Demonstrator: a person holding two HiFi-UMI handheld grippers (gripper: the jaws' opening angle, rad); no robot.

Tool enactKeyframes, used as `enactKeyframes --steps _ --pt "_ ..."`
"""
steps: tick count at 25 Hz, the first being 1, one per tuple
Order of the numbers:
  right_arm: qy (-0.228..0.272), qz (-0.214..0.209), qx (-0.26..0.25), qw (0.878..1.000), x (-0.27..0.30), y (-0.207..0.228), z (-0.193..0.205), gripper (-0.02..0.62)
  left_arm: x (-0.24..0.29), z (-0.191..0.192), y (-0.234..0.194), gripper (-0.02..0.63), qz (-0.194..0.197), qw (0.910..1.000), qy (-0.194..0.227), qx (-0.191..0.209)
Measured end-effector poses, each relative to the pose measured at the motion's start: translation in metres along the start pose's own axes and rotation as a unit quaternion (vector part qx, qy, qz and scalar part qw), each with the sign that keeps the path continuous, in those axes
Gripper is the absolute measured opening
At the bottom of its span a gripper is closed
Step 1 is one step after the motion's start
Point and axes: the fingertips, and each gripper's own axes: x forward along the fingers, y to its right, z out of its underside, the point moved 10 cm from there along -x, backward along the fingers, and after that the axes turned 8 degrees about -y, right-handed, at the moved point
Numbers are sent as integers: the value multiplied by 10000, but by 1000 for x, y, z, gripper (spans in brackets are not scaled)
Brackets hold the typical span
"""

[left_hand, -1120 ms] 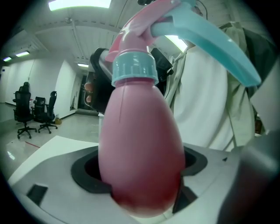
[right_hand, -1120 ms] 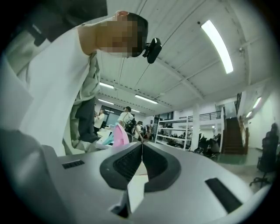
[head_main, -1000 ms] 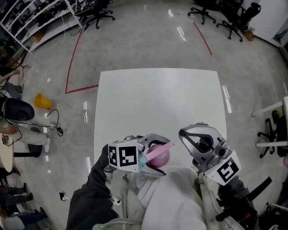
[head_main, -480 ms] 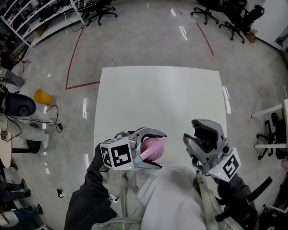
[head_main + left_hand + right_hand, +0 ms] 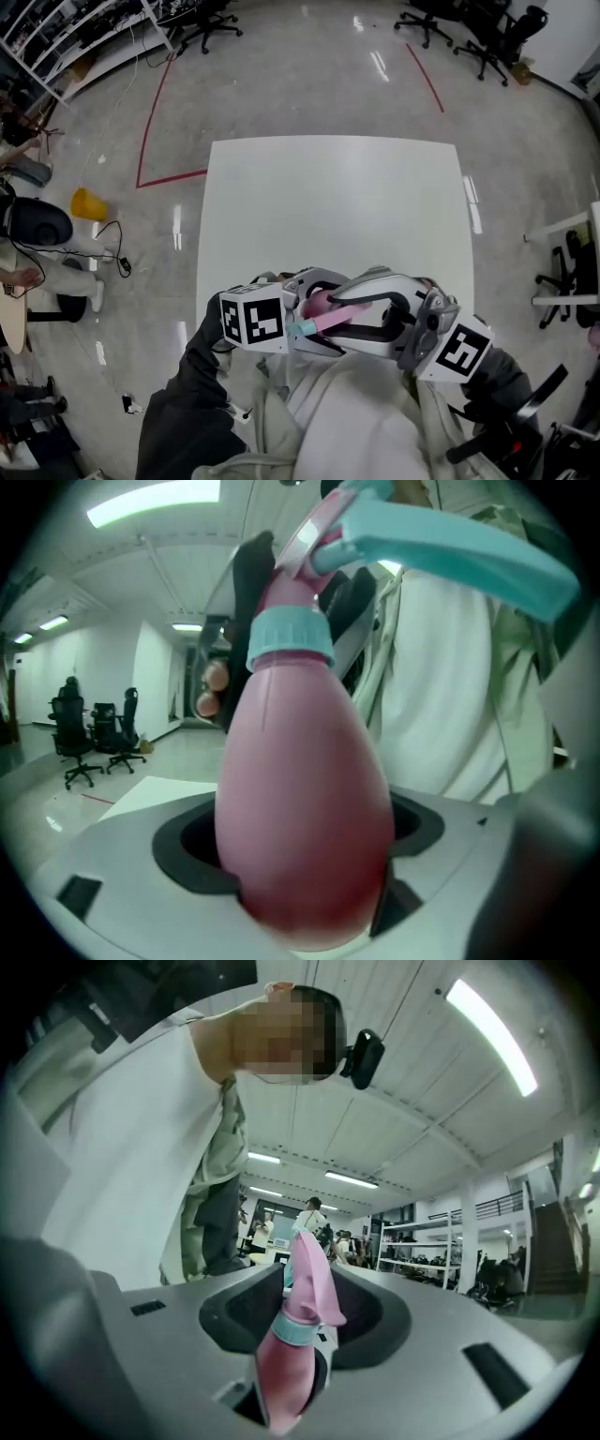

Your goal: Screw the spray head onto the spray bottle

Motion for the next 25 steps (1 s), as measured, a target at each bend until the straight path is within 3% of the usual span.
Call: enactKeyframes --steps 3,5,7,9,10,11,13,15,22,25 --pt "95 631 743 9952 -10 10 3 112 -13 1 -9 449 -818 9938 637 -390" --pt "-15 1361 1379 9810 -12 20 5 106 -17 6 -14 448 -1634 9787 994 -751" --pt "-383 2326 1840 9542 -10 26 5 103 -11 10 -18 448 -2829 9515 851 -861" --pt "-694 3009 1942 9311 -5 24 3 100 5 10 -20 448 -3948 9137 543 -791" --pt "-749 3155 1853 9276 -3 20 2 100 12 9 -20 448 -4301 8976 520 -810" --pt "-736 3178 1772 9285 -2 17 1 100 15 7 -20 448 -4473 8881 594 -875" --pt "-511 2978 1782 9364 -6 14 2 107 15 3 -18 448 -4498 8839 778 -1021" --pt "-247 2740 1905 9424 -14 17 4 107 11 4 -15 446 -4544 8817 672 -1072" --pt "-292 2645 2247 9374 -20 12 8 118 8 9 -16 437 -4674 8759 262 -1171" --pt "-239 2502 2299 9402 -19 9 6 118 6 7 -18 436 -4623 8788 199 -1165"
